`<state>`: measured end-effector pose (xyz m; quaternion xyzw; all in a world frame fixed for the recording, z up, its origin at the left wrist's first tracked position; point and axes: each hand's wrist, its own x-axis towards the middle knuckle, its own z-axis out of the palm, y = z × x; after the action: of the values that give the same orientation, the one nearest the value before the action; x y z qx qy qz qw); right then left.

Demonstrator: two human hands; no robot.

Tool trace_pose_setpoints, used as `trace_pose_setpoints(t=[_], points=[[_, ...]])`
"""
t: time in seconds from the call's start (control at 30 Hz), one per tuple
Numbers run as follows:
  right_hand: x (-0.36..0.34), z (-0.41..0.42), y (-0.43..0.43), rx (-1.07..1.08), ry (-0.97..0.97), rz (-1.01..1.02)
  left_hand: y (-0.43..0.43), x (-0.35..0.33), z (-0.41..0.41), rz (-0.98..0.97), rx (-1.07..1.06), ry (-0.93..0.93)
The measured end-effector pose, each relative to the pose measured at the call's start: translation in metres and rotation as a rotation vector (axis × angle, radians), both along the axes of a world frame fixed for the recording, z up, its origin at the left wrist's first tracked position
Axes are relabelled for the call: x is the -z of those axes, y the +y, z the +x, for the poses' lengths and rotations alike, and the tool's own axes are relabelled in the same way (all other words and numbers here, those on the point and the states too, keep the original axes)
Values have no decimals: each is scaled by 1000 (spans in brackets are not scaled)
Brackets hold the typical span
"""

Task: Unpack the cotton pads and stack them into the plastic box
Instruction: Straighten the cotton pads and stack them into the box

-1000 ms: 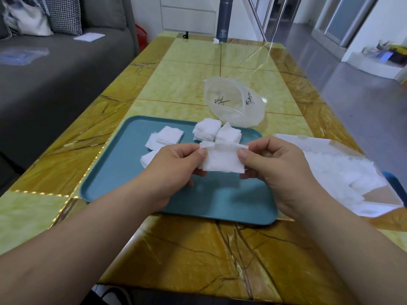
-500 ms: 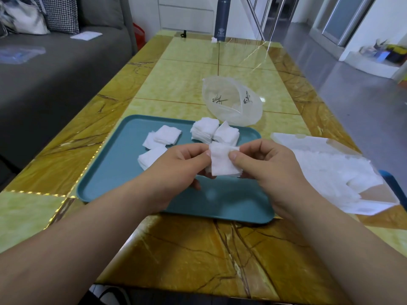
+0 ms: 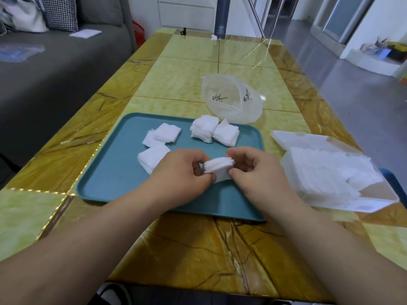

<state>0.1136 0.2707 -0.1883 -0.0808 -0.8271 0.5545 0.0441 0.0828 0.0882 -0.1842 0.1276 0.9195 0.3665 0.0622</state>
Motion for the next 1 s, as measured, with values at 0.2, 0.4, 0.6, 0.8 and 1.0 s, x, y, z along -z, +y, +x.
trace_pose_setpoints(t=[0.2,0.4,0.6,0.8,1.0], points=[[-2,4,-13,51,-26,35,0,3,-1,23,-9,50],[-4,-2,-22,-27,-69,-114,-10,0,-6,36,-34,83],[-10,-13,-40,-11,-22,-19,-34,-9,-10,48,-51,149],[-5,-21,-50,70,-47,-62,-69,-2,-25,-183,-325,109],[-1,-22,-45,112,-59,-140,-58,1,-20,-138,-189,79]])
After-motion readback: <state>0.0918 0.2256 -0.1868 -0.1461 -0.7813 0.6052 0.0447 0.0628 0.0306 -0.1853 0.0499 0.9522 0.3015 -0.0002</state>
